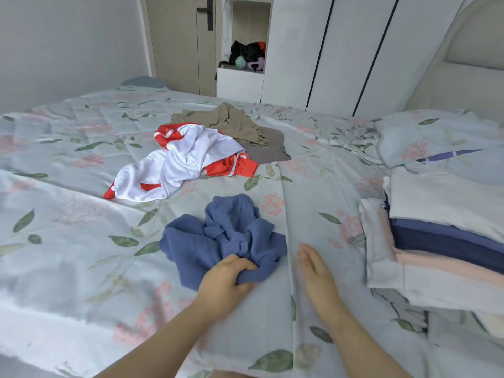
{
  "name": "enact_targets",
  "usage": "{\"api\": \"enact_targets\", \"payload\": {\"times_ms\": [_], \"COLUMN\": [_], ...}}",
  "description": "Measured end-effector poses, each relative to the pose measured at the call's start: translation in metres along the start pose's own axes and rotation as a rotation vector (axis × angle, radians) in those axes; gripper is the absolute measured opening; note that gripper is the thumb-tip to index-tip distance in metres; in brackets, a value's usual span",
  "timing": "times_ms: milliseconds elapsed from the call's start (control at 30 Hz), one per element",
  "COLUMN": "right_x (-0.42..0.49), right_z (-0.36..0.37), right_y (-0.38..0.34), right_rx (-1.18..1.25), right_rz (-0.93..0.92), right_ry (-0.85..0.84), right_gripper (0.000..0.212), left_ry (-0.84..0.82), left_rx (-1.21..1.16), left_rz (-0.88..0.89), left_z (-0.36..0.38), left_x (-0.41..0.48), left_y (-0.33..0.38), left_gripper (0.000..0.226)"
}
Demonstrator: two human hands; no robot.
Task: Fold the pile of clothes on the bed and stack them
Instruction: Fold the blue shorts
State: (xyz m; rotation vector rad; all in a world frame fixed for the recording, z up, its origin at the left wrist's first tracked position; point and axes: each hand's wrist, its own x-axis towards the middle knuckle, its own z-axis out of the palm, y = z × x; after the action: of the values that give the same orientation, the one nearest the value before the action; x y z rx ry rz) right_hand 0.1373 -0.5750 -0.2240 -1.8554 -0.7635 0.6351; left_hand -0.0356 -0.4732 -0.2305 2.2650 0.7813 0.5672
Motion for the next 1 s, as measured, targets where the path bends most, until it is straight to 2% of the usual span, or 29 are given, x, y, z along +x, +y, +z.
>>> {"api": "enact_targets", "payload": {"times_ms": [100, 167, 233, 333, 367, 400, 467, 500, 567, 633, 667, 767, 833, 933, 1000], "right_x": [-0.001, -0.005, -0.008, -0.013, -0.015, -0.015, -0.016, -0.015, -0.013, -0.011, -0.01, -0.01, -0.011, -0.013, -0.014], "right_z": [-0.019, -0.026, -0.028, -0.025, -0.024, -0.022, -0.021, -0.02, -0.019, -0.018, -0.016, -0.014, -0.015, -0.018, -0.017], "right_y": [0.001, 0.003, 0.005, 0.007, 0.008, 0.009, 0.013, 0.015, 0.02, 0.024, 0.025, 0.027, 0.025, 0.016, 0.008], "right_rx": [0.197, 0.229, 0.21, 0.125, 0.105, 0.092, 0.09, 0.092, 0.075, 0.025, -0.011, -0.092, -0.061, 0.12, 0.273], "right_rz": [0.103, 0.132, 0.142, 0.126, 0.116, 0.108, 0.086, 0.081, 0.077, 0.059, 0.045, 0.004, 0.013, 0.103, 0.191], "right_ry": [0.093, 0.116, 0.095, 0.041, 0.03, 0.025, 0.028, 0.031, 0.035, 0.046, 0.049, 0.058, 0.046, -0.007, -0.025], "right_gripper": [0.035, 0.036, 0.039, 0.041, 0.04, 0.04, 0.039, 0.039, 0.036, 0.033, 0.031, 0.027, 0.023, 0.035, 0.037], "left_ry": [-0.163, -0.21, -0.073, 0.317, 0.379, 0.374, 0.251, 0.197, 0.132, 0.087, 0.075, 0.044, -0.019, -0.107, -0.175], "left_rx": [-0.062, -0.159, -0.167, 0.206, 0.288, 0.339, 0.344, 0.27, -0.08, -0.409, -0.497, -0.656, -0.711, -0.777, -0.735], "left_rz": [0.088, 0.042, -0.011, -0.056, -0.094, -0.154, -0.288, -0.343, -0.467, -0.572, -0.592, -0.53, -0.445, -0.337, -0.275], "left_z": [0.011, 0.007, -0.003, -0.015, -0.017, -0.019, -0.021, -0.023, -0.022, -0.014, -0.01, -0.002, 0.002, 0.005, 0.004], "left_x": [-0.006, -0.004, 0.007, 0.036, 0.047, 0.059, 0.082, 0.091, 0.107, 0.113, 0.111, 0.097, 0.078, 0.045, 0.023], "left_y": [0.025, 0.04, 0.05, 0.047, 0.042, 0.035, 0.018, 0.011, 0.001, -0.007, -0.01, -0.012, -0.003, 0.018, 0.029], "left_gripper": [0.04, 0.018, 0.003, 0.011, 0.016, 0.024, 0.047, 0.057, 0.072, 0.079, 0.078, 0.053, 0.035, 0.03, 0.027]}}
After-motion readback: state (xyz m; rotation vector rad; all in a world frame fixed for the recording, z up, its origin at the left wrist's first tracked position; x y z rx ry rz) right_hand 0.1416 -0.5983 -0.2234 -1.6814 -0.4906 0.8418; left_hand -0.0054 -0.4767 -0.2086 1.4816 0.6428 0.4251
